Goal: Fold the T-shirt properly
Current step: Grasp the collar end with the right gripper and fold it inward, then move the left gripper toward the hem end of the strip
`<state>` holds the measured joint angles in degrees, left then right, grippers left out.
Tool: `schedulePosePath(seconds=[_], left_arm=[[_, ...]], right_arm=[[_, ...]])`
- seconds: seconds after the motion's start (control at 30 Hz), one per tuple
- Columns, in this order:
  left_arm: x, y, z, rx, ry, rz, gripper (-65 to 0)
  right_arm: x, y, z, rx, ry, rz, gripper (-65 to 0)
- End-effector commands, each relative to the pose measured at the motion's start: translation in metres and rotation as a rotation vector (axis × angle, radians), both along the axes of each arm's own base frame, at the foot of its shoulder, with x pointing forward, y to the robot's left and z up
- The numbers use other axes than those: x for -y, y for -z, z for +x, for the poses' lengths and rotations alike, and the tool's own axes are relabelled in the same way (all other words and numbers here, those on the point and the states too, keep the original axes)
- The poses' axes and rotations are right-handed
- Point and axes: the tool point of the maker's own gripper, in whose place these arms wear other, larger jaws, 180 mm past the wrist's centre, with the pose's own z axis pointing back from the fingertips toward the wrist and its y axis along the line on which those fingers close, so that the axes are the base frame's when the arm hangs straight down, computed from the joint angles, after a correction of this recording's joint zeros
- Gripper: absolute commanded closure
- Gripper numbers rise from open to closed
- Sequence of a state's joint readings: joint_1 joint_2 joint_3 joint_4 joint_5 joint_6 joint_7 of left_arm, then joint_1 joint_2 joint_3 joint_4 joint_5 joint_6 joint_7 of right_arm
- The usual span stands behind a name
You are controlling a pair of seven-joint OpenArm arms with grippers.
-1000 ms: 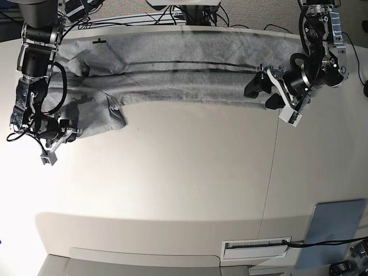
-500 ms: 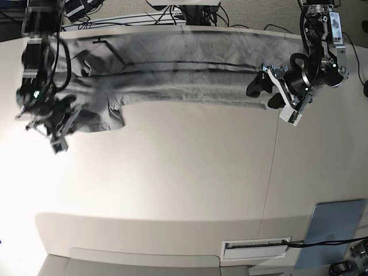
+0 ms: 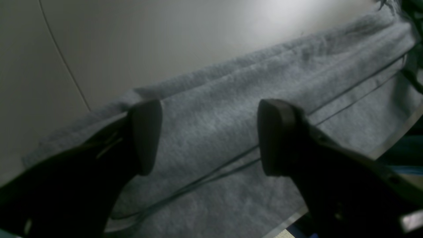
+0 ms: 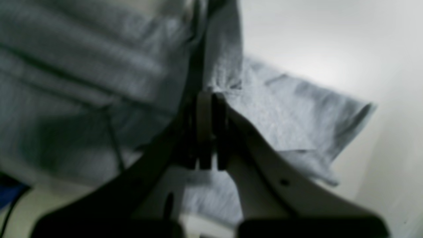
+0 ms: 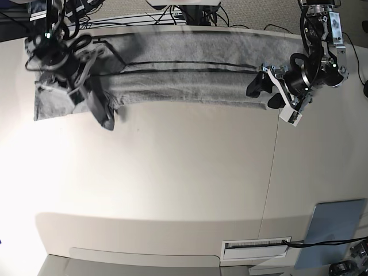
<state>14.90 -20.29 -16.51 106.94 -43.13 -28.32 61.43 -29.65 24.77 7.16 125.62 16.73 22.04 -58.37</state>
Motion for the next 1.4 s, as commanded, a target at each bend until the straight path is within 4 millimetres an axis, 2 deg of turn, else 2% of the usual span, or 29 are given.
schedulePosePath(seconds=[0.0, 0.3, 0.6, 0.63, 0.77, 1.0, 1.1, 1.27, 1.37], left_arm=[[0.0, -0.011, 0.007, 0.043, 0.002, -0.011, -45.1], [0.0, -0.011, 0.007, 0.043, 0.002, -0.011, -45.1], [0.0, -0.011, 0.007, 0.042, 0.002, -0.011, -45.1], [0.0, -0.011, 0.007, 0.042, 0.002, -0.01, -45.1], [0.0, -0.011, 0.007, 0.042, 0.002, -0.01, -45.1], [0.0, -0.011, 0.007, 0.042, 0.002, -0.01, -45.1], [0.0, -0.011, 0.007, 0.04, 0.001, -0.01, -45.1], [-0.006, -0.004, 0.002, 0.011, 0.003, 0.032, -45.1], [-0.015, 0.0, 0.001, 0.006, -0.025, 0.067, -45.1]], right_arm=[[-0.003, -0.01, 0.001, 0.034, -0.022, 0.0, 0.0], [-0.026, -0.012, -0.031, -0.022, -0.067, 0.068, 0.0], [-0.031, -0.009, -0.038, -0.052, -0.133, 0.058, 0.0], [-0.031, -0.009, -0.038, -0.053, -0.134, 0.058, -1.2], [-0.038, -0.01, -0.039, -0.06, -0.137, 0.1, -15.6], [-0.044, -0.01, -0.042, -0.072, -0.14, 0.143, -16.2], [-0.04, -0.012, -0.037, -0.044, -0.135, 0.116, -16.2], [-0.01, -0.015, -0.024, 0.019, -0.039, -0.02, -16.2], [0.0, -0.016, -0.021, 0.037, -0.009, -0.07, -16.2]])
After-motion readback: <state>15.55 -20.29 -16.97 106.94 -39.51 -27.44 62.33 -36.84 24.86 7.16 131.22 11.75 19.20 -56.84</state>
